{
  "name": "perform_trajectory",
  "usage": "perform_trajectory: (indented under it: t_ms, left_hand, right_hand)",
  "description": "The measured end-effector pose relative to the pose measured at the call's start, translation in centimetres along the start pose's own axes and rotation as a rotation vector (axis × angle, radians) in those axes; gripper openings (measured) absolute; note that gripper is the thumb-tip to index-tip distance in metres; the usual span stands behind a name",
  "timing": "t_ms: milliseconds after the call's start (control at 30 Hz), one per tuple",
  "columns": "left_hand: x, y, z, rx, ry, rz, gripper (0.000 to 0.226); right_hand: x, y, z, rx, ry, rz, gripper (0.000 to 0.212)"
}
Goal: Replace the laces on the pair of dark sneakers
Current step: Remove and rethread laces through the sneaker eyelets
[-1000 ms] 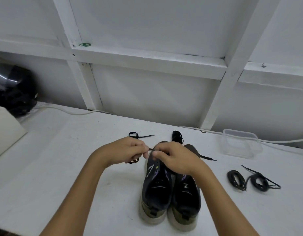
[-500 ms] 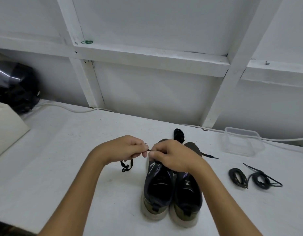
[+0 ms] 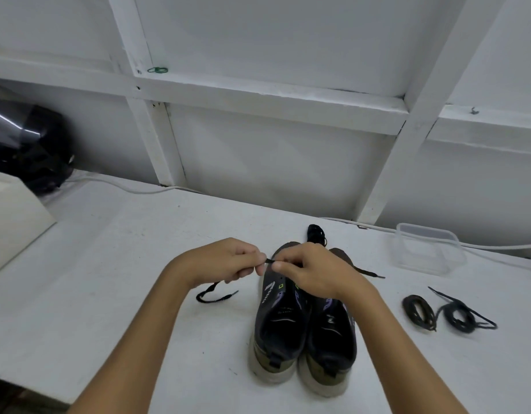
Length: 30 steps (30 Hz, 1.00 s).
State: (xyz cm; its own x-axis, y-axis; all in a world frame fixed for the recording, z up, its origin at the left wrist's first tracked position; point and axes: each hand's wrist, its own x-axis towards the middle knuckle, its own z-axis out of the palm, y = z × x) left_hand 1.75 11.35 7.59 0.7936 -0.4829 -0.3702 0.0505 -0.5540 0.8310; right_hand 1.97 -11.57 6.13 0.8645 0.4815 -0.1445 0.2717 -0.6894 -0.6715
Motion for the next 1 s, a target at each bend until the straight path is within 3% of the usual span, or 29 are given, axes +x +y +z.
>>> perform_trajectory:
  t_ms: [267,400,467,567,633,700,767,867,967,1000]
  left_hand:
    - [-2.3,-3.6,-2.7,-0.07,0.112,-0.107,0.035]
    - [-2.7,-4.7,-3.4,-0.1,0.143,-0.139,0.034]
    - [-2.5,-4.4,-3.3,-0.067,0.129,-0.143,0.035]
    - [-1.4,-3.0,-2.2,0.002,0.04,-0.114,0.034]
    - [-0.4,-1.8,-1.1,0.023,-0.016,-0.074,0.033]
    - [0.4,-1.0,-0.5,0.022,-0.05,-0.032,0.033]
    - [0.7,-0.9,-0.5,0.015,-0.057,-0.015,0.033]
    - [0.3,-1.8,-1.3,-0.009,-0.027,-0.043,0.032]
    - [0.0,-2.5,-1.6,-0.049,-0.022,-0.055,0.032]
    - [0.2,-2.3,-1.5,-0.053,-0.03,-0.042,0.032]
  right_hand:
    - [-2.4,5.9,-4.0,0.019,0.253,0.216,0.027]
    - [-3.5,7.2,-4.6,0.01,0.184,0.319,0.027]
    - [-3.7,6.9,-4.2,-0.032,0.116,0.356,0.009]
    - [-2.8,4.4,-2.6,0.0,0.125,0.276,0.058]
    - [-1.6,2.2,-1.1,0.009,0.074,0.18,0.069]
    - [-0.5,0.8,0.4,-0.005,-0.027,0.106,0.05]
    - [0.1,0.5,1.0,-0.037,-0.063,0.073,0.015]
    - [-0.1,1.7,0.8,-0.105,0.004,0.128,0.018]
    - [-0.7,3.1,0.4,-0.074,0.077,0.214,0.009]
    - [-0.8,3.1,0.5,-0.054,0.058,0.206,0.028]
